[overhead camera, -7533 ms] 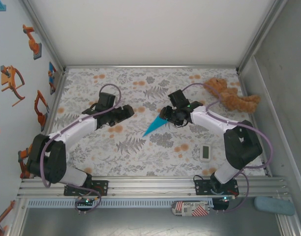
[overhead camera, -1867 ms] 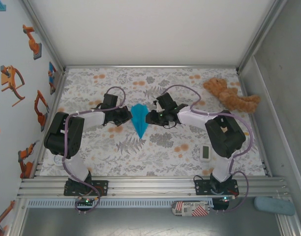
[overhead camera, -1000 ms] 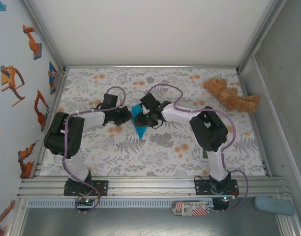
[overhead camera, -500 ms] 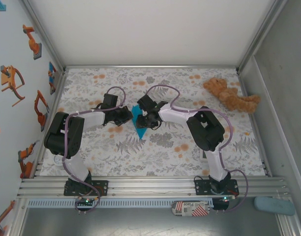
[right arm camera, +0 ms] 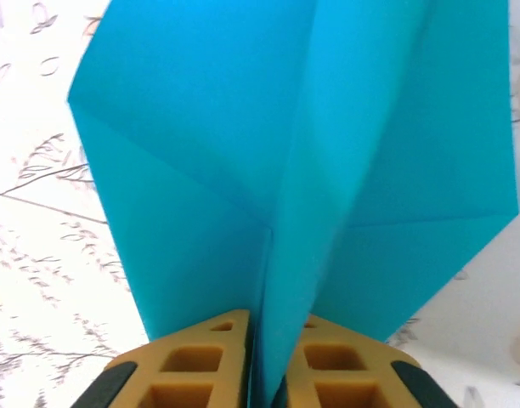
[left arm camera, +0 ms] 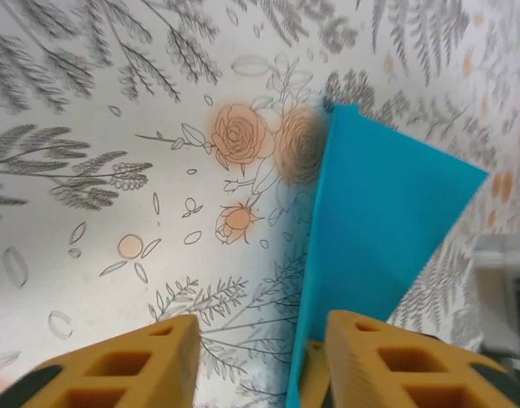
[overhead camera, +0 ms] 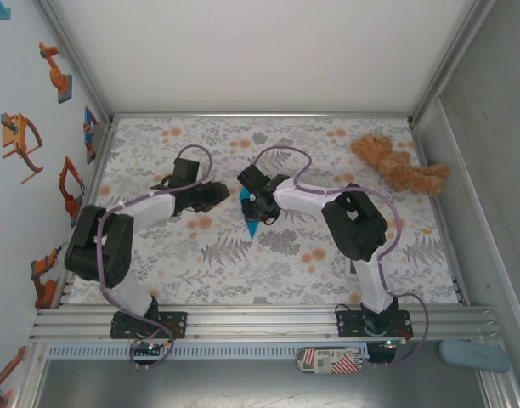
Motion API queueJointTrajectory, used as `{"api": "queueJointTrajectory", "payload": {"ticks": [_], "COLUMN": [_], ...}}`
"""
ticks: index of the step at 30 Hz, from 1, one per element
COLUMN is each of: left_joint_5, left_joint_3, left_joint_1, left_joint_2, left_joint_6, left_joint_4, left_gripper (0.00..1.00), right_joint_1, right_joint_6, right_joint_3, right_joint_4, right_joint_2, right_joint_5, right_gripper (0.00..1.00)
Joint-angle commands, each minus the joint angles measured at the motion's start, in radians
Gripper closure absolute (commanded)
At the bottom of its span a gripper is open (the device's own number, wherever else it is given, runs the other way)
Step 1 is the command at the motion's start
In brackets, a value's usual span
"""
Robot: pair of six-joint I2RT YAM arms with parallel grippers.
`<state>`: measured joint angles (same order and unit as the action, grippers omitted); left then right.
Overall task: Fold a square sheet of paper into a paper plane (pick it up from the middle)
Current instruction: Move the paper plane to the top-center of the table.
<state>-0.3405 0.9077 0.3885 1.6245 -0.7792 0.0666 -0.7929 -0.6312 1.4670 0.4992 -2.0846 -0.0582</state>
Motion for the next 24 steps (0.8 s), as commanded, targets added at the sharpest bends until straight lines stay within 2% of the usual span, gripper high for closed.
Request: {"api": "queueJointTrajectory", "payload": {"ticks": [1,4,8,16,20,24], "left_joint_5": [0.104,0.176,0.240,0.303,0.326,0.333], "left_joint_3": [0.006,0.006,0.002,-0.034,-0.039,-0.035], "left_joint_1": [-0.021,-0.044,-0.070,-0.095,-0.097,-0.099], "left_joint_2": [-0.094,-0.165,-0.233,-0.303,-0.309,-0.305], "left_joint_6": [0.036,0.049,0.067,0.083,0.082,0.083], "left_joint_4": [0.134,0.222,0.304,0.341,0.358,0.369], "left_gripper": [0.48,0.37,0.26,0.10,0.04,0.02], "right_joint_1": [0.022,0.057,0.117,0.197,0.223,0.237], "right_joint_6": [0.014,0.051,0.102,0.200,0.205,0.217], "right_joint_3": [-0.017,-0.027,-0.011,0.101,0.155,0.201], "right_joint_4": [0.036,0.040,0.039,0.047,0.047,0.045], "right_joint_2": [0.085,0.111,0.108,0.006,-0.048,-0.092], "right_joint_5": [0.157,0.203,0.187,0.175,0.168,0.161], "right_gripper": [0.88,0.90,0.92,0.92,0.92,0.92]}}
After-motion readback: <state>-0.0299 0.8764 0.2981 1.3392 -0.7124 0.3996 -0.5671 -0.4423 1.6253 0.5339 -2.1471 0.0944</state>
